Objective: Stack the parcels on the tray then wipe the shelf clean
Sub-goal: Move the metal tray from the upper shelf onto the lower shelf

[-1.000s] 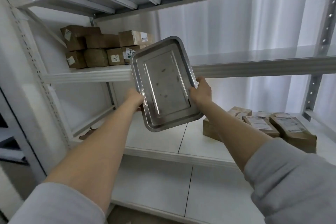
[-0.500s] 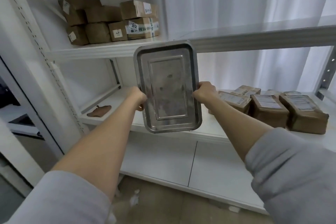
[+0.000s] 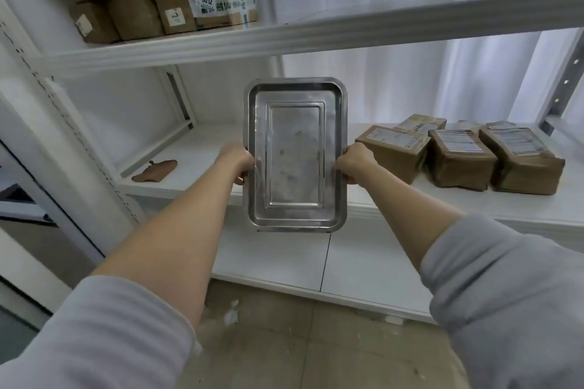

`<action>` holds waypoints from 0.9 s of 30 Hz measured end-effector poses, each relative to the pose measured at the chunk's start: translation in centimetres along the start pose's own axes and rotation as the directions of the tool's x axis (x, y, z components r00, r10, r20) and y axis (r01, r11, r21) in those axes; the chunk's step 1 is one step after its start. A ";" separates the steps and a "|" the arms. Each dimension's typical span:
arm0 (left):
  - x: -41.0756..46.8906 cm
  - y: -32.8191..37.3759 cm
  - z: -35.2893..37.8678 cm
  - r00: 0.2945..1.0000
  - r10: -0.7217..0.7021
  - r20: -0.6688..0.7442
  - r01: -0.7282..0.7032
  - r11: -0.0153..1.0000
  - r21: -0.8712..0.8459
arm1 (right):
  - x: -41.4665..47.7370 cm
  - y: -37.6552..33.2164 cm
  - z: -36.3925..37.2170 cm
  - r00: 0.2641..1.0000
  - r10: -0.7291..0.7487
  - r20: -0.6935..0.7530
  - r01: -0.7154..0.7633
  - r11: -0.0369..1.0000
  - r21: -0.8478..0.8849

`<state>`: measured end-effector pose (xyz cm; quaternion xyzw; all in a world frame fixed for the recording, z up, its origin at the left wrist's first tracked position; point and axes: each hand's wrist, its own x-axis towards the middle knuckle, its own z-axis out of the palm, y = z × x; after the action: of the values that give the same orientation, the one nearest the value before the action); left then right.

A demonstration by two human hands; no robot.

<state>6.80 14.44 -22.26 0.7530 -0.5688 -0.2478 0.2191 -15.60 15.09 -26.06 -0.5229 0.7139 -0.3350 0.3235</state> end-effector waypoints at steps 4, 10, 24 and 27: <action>1.5 -0.2 1.1 0.998 -0.024 0.066 0.023 0.999 0.027 | 1.1 1.0 0.8 0.998 0.070 0.002 -0.070 0.997 -0.015; 4.4 -0.4 2.3 0.985 -0.055 0.164 0.068 0.995 -0.075 | 3.5 1.4 1.8 0.995 0.101 0.005 -0.099 0.988 -0.119; 13.6 0.0 3.0 0.983 -0.067 0.173 0.138 0.886 -0.443 | 10.9 -0.8 4.0 0.983 0.155 -0.095 -0.166 0.979 -0.121; 15.5 -0.2 3.9 0.980 -0.120 0.160 0.193 0.776 -0.600 | 12.2 -0.5 4.6 0.979 0.196 -0.055 -0.200 0.976 -0.088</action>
<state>8.09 -0.64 -27.39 0.6707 -0.4046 -0.4782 0.3973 -14.58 2.58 -29.59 -0.4558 0.7845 -0.2793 0.3142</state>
